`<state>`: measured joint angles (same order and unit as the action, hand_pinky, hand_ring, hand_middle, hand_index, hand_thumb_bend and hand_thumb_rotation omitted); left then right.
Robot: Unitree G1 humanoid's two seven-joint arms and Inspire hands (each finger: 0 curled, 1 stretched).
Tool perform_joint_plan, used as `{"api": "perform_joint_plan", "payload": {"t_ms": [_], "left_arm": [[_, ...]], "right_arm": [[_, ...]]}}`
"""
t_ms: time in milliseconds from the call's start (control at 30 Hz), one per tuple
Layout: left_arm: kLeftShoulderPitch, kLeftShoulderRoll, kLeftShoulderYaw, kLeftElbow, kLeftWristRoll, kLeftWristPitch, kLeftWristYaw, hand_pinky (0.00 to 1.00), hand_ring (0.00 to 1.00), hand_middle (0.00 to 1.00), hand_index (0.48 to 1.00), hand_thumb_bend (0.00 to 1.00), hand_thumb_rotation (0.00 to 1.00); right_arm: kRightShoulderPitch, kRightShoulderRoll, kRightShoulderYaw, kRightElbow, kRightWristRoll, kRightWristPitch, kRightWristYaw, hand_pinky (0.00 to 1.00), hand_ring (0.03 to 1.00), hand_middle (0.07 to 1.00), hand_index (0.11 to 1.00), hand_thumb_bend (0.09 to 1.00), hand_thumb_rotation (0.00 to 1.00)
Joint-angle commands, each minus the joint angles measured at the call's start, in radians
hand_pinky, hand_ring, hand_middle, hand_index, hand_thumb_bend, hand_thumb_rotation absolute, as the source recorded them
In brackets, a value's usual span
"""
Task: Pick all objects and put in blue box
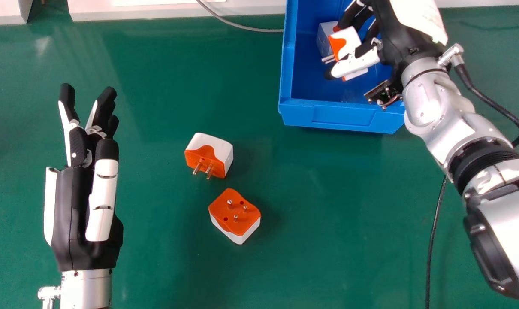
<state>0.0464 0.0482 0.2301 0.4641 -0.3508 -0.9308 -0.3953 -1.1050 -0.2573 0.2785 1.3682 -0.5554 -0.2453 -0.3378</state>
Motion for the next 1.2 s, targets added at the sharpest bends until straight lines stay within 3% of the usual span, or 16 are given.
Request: {"api": "perform_joint_plan", "payload": {"t_ms": [0,200,400,667,700,733,800,833,933,1033,1167], "left_arm": [[0.007,-0.003,-0.003,-0.02,-0.002,-0.026,-0.006,0.99,0.98,0.95,0.922,0.42,0.75],[0.009,-0.004,-0.005,-0.018,0.006,-0.03,-0.001,0.99,0.98,0.95,0.921,0.42,0.75],[0.015,0.0,-0.005,-0.016,-0.004,-0.03,-0.011,0.99,0.98,0.95,0.92,0.42,0.75],[0.018,0.0,-0.004,-0.017,0.003,-0.028,-0.013,0.99,0.97,0.95,0.919,0.42,0.74],[0.017,0.001,-0.004,-0.015,0.003,-0.028,-0.013,0.99,0.97,0.95,0.918,0.42,0.74],[0.016,0.001,-0.004,-0.015,0.002,-0.027,-0.014,0.99,0.97,0.95,0.918,0.42,0.74],[0.013,0.002,-0.003,-0.01,0.002,-0.028,-0.016,0.99,0.97,0.95,0.916,0.42,0.73],[0.011,0.003,-0.003,-0.007,0.002,-0.028,-0.016,0.99,0.97,0.95,0.916,0.42,0.73],[0.005,0.004,-0.003,0.002,0.0,-0.03,-0.02,0.99,0.97,0.95,0.911,0.42,0.73],[-0.001,0.006,-0.002,0.01,-0.007,-0.029,-0.028,0.99,0.97,0.95,0.91,0.42,0.73],[-0.009,0.007,-0.001,0.019,-0.01,-0.03,-0.034,0.99,0.98,0.95,0.907,0.41,0.73]], "right_arm": [[-0.008,-0.004,0.007,-0.007,-0.009,0.006,-0.026,0.35,0.418,0.477,0.506,0.501,0.0],[0.004,0.0,0.02,-0.003,-0.016,0.026,-0.031,0.35,0.419,0.478,0.501,0.502,0.0],[0.014,-0.001,0.022,-0.001,-0.016,0.033,-0.033,0.34,0.422,0.477,0.498,0.502,0.0],[0.002,0.0,0.031,-0.003,-0.024,0.03,-0.035,0.36,0.423,0.484,0.497,0.503,0.0],[0.002,-0.002,0.033,-0.003,-0.025,0.03,-0.02,0.4,0.47,0.538,0.551,0.596,0.01],[0.002,-0.003,0.035,-0.002,-0.024,0.029,-0.009,0.4,0.47,0.538,0.551,0.596,0.01],[-0.004,-0.008,0.043,-0.002,-0.03,0.033,0.021,0.49,0.579,0.644,0.657,0.738,0.06],[-0.007,-0.01,0.045,-0.002,-0.032,0.036,0.032,0.49,0.579,0.644,0.657,0.738,0.06],[-0.016,-0.017,0.054,-0.004,-0.042,0.038,0.048,0.57,0.718,0.777,0.774,0.867,0.17],[-0.022,-0.027,0.073,-0.007,-0.06,0.023,0.044,0.59,0.748,0.809,0.803,0.894,0.21],[-0.022,-0.033,0.067,-0.009,-0.054,0.0,0.044,0.66,0.833,0.9,0.888,0.958,0.39]]}}
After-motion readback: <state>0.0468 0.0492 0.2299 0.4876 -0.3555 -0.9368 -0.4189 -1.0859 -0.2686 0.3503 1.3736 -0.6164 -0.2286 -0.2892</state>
